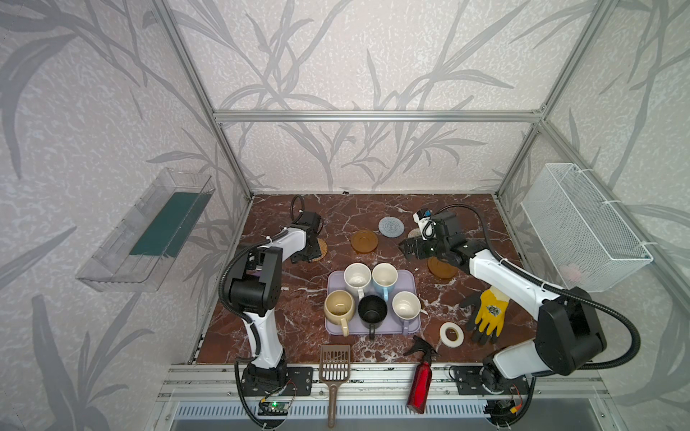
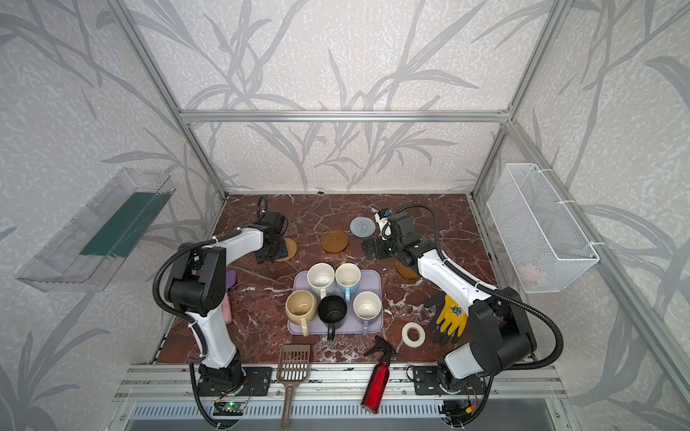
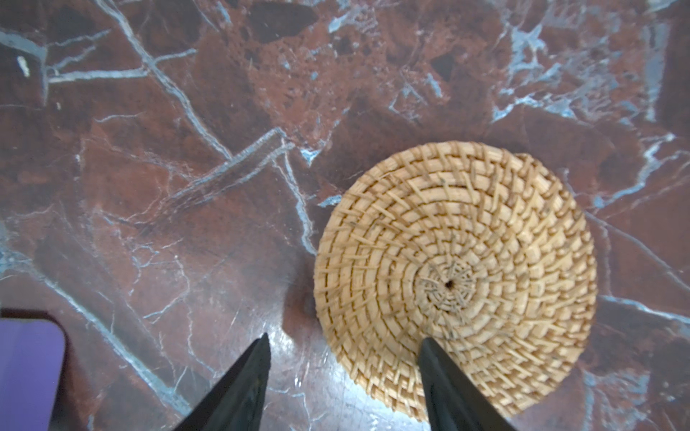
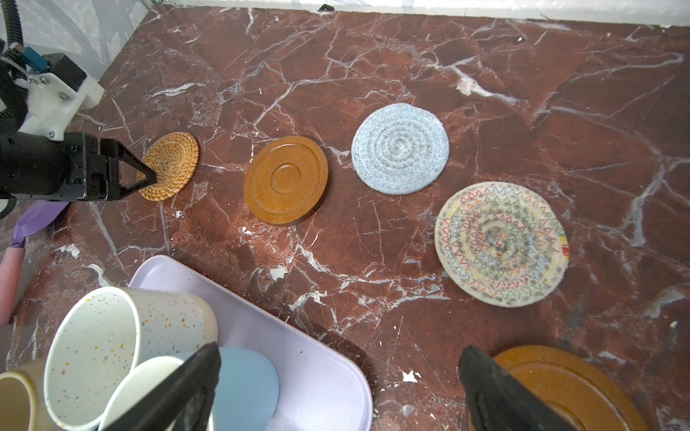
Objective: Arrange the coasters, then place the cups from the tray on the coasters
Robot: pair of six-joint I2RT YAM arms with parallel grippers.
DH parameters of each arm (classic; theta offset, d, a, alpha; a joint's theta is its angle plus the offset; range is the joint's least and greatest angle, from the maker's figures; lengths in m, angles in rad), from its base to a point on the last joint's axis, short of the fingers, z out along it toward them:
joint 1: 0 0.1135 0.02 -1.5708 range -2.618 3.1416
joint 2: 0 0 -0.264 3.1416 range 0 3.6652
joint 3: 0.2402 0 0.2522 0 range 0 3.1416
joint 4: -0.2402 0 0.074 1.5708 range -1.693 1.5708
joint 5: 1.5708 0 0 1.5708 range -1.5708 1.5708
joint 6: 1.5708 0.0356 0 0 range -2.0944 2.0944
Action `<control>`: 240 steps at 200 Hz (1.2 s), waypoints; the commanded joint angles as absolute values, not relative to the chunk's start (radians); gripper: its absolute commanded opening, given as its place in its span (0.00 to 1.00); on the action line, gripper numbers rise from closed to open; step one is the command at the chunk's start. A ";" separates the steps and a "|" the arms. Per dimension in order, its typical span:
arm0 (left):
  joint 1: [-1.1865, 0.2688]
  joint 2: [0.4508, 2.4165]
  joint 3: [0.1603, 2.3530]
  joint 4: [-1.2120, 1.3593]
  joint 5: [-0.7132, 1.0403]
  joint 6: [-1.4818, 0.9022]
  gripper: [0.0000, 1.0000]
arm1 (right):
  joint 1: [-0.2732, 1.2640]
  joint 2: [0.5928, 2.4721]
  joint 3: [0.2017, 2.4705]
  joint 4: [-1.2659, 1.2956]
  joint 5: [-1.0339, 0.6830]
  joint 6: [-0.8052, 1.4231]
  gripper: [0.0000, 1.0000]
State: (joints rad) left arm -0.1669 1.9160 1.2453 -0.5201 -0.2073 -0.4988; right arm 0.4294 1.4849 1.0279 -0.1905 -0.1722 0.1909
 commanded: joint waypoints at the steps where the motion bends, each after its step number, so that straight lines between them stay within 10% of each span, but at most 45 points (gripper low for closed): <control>1: -0.158 1.869 1.228 -0.574 -0.232 -0.523 0.67 | 0.434 1.454 1.017 -0.186 -0.164 0.192 0.99; 91: -0.173 1.690 1.300 -0.630 -0.140 -0.487 0.76 | 0.437 1.393 1.012 -0.208 -0.130 0.210 0.99; 125: -0.188 1.616 1.315 -0.607 0.015 -0.463 0.99 | 0.448 1.376 1.030 -0.256 -0.092 0.245 0.99; 240: -0.365 1.805 1.507 -0.608 0.113 -0.477 0.88 | 0.509 1.565 1.215 -0.194 -0.169 0.325 0.99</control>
